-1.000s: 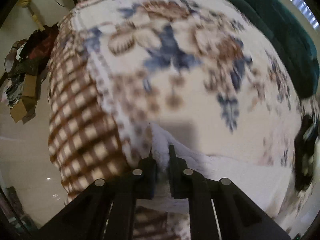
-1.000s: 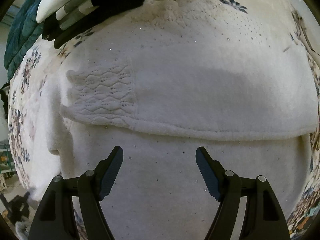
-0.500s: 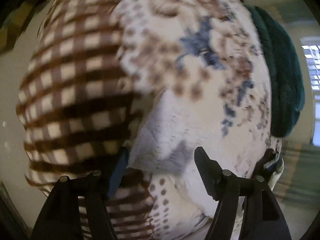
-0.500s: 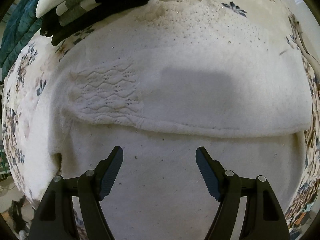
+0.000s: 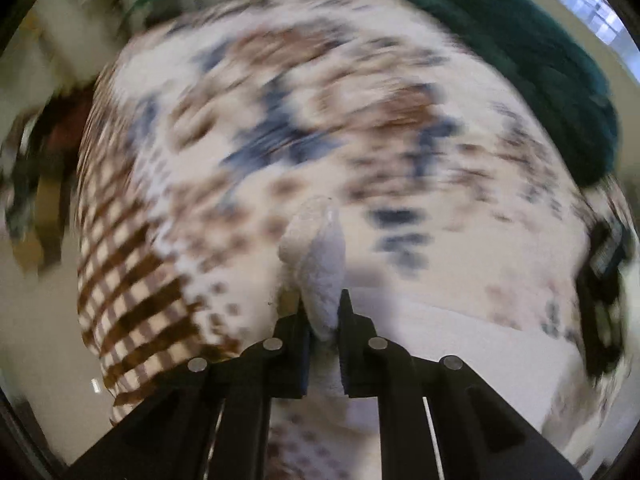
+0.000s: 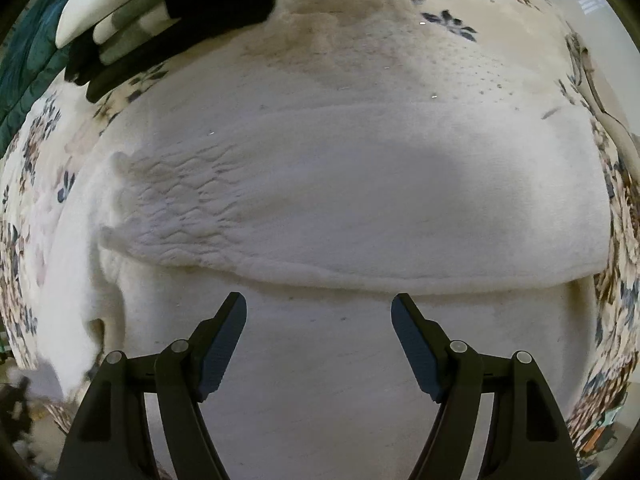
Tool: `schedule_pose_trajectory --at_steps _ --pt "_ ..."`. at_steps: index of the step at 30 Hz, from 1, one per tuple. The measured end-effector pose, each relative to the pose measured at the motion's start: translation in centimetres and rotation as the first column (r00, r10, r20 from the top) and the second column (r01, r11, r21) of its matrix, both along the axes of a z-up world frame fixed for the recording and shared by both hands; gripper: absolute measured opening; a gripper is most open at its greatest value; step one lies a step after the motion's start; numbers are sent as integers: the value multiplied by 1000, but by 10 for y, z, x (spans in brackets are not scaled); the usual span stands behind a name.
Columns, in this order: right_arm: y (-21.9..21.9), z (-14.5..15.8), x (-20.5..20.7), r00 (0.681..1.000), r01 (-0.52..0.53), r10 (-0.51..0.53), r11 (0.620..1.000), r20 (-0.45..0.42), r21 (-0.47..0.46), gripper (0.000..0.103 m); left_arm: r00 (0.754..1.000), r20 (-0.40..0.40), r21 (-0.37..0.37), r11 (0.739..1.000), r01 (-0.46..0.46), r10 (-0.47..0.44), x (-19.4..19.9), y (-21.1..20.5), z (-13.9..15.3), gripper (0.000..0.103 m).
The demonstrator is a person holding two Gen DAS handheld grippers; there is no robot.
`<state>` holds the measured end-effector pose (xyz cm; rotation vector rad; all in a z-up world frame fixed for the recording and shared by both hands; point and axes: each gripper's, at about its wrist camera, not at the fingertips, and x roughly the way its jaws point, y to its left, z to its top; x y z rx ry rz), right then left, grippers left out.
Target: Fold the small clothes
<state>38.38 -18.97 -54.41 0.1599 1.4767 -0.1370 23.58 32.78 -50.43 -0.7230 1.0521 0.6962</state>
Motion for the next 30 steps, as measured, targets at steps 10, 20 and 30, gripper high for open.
schedule_pose_trajectory --at_steps 10,20,30 --pt "-96 25 -3 1000 -14 15 999 14 -29 77 815 214 -49 827 560 -539 135 -274 80 9" --pt "-206 38 -26 995 102 -102 994 2 33 77 590 269 -76 594 801 -761 176 -463 91 31" --pt "-198 44 8 992 83 -107 957 73 277 77 759 77 184 757 626 -646 154 -350 82 102"
